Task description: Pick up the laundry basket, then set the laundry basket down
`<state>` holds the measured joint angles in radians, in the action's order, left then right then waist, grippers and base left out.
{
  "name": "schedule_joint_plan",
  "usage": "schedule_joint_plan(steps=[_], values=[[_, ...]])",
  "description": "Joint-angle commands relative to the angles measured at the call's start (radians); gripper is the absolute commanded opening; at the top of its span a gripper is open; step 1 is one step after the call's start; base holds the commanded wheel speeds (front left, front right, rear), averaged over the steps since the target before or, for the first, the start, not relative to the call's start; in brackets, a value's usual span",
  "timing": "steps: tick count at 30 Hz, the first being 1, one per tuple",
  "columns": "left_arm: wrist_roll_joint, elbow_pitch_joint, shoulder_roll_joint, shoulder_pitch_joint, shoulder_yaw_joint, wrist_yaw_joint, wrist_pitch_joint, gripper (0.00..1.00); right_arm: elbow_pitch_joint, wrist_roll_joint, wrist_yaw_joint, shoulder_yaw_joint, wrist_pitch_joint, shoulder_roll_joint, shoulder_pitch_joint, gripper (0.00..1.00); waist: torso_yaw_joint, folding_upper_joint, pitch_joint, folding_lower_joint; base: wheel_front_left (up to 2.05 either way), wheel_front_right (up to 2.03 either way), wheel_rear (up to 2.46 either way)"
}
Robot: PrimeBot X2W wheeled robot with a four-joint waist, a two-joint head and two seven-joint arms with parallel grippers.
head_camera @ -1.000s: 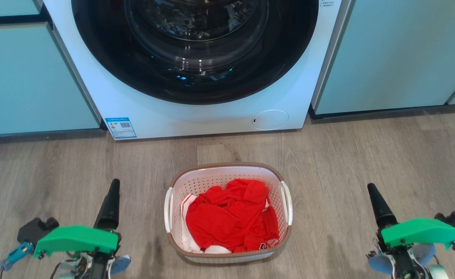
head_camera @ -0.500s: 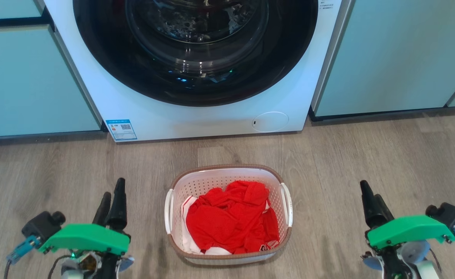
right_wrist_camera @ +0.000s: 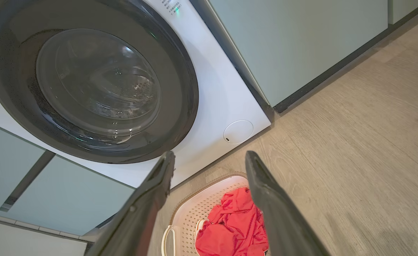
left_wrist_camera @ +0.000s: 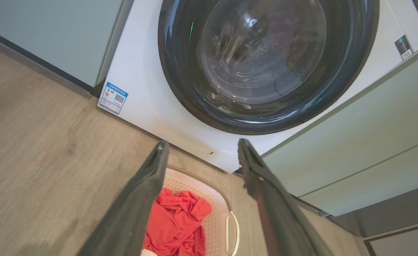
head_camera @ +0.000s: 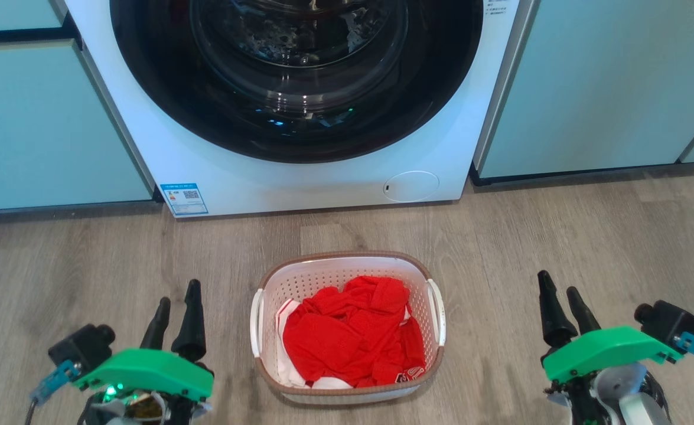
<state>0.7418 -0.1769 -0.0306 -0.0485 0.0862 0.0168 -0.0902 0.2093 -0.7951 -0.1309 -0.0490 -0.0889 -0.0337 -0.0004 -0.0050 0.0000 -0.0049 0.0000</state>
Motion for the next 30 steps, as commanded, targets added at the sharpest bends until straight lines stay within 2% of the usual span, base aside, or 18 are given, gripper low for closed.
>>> schedule_joint_plan(steps=[1,30], values=[[-0.037,0.042,-0.013,0.019,-0.013,-0.007,-0.014,1.00,-0.043,0.036,0.000,-0.020,-0.015,-0.010,-0.041,1.00,0.000,0.0000,0.000,0.0000,0.00,0.00,0.00],[-0.409,0.069,-0.021,-0.013,0.027,-0.049,-0.102,1.00,-0.079,0.391,0.000,-0.092,-0.103,-0.014,-0.038,1.00,-0.006,0.0000,0.001,0.0000,0.00,0.00,0.00]])
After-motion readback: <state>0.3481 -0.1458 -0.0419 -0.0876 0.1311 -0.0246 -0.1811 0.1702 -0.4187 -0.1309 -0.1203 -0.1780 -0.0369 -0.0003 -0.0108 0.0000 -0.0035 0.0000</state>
